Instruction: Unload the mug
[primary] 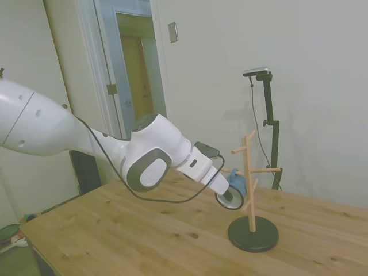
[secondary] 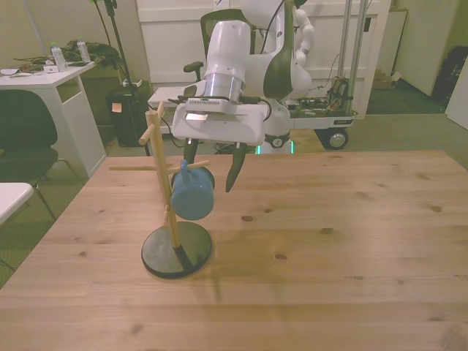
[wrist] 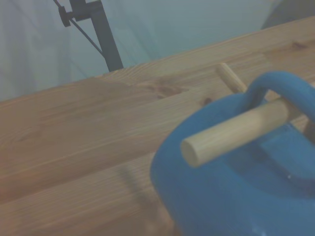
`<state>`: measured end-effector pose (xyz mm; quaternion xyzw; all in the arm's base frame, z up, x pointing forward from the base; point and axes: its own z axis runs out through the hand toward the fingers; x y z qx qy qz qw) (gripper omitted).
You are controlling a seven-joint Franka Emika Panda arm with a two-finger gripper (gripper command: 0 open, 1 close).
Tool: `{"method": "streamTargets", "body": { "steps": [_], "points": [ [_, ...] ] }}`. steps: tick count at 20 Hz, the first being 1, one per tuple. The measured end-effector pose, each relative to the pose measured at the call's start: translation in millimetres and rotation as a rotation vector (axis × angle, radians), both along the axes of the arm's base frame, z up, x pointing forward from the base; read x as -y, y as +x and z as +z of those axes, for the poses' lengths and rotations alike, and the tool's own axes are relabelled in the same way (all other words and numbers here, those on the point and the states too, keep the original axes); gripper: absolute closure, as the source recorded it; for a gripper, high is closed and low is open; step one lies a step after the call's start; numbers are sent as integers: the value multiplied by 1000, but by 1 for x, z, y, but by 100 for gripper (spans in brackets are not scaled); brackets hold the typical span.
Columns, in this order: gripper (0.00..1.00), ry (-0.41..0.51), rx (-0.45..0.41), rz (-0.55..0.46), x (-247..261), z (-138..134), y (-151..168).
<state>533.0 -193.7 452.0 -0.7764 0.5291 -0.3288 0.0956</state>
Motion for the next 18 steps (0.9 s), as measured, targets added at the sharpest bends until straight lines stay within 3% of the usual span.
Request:
{"method": "streamTargets", "body": {
  "steps": [11, 18],
  "points": [
    [0, 3, 110, -51, 0, -8, 9],
    [0, 10, 127, -70, -1, -18, 13]
  ]
}}
